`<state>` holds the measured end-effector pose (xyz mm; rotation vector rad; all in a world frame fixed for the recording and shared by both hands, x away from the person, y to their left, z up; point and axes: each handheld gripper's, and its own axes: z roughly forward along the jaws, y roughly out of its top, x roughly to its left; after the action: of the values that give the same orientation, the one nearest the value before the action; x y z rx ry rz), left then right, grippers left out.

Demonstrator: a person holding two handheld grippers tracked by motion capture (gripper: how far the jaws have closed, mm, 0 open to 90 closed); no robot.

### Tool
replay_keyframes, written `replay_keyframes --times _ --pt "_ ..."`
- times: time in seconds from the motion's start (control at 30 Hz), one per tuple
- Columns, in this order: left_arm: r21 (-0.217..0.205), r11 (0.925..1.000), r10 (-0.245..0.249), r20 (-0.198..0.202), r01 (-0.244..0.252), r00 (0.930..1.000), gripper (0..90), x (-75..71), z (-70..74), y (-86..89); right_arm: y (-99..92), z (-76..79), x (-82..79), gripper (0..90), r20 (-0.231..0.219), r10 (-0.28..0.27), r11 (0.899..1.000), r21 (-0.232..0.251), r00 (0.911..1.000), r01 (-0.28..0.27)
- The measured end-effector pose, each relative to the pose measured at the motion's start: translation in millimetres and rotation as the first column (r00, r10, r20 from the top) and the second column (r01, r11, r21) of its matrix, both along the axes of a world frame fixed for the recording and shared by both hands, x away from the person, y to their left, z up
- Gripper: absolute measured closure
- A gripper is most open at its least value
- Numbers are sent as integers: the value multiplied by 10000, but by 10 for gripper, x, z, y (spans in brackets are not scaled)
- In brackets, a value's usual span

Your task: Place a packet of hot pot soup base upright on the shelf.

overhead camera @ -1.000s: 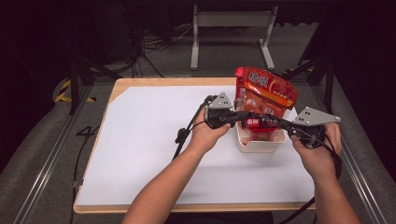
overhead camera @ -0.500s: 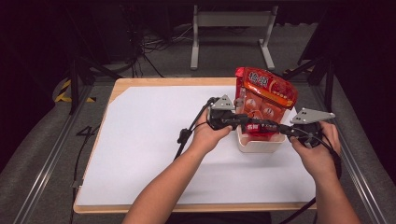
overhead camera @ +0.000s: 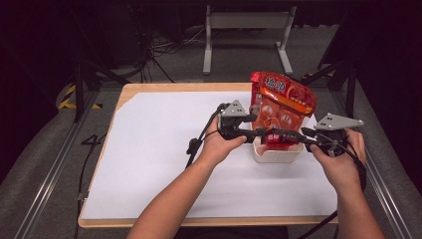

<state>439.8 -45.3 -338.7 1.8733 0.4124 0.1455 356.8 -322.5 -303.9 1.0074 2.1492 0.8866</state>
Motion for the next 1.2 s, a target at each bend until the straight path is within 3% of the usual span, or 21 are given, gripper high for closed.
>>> replay_keyframes --times 0.2,0.3,0.47,0.67,0.9,1.2 --pt "-267 9995 -152 -40 151 9999 332 -62 73 70 -14 35 -27 594 332 166 9984 535 9993 -184" --pt "-446 9989 -170 12 170 9999 302 -119 138 152 -32 61 -45 535 552 408 9926 1124 9976 -468" --pt "-532 9986 69 174 -60 9998 291 -196 221 312 -42 70 -44 463 770 647 9835 1639 9949 -767" --pt "-469 9978 473 265 -460 9985 278 -307 289 589 -33 92 -58 415 1095 1059 9694 2099 9883 -1271" --pt "-446 9963 752 441 -732 9962 258 -461 311 919 -33 83 -43 351 1213 1112 9558 2589 9864 -1396" --pt "-558 9845 1683 386 -1660 9850 247 -645 311 1457 -9 70 -39 313 1473 1485 9443 2725 9779 -1845"
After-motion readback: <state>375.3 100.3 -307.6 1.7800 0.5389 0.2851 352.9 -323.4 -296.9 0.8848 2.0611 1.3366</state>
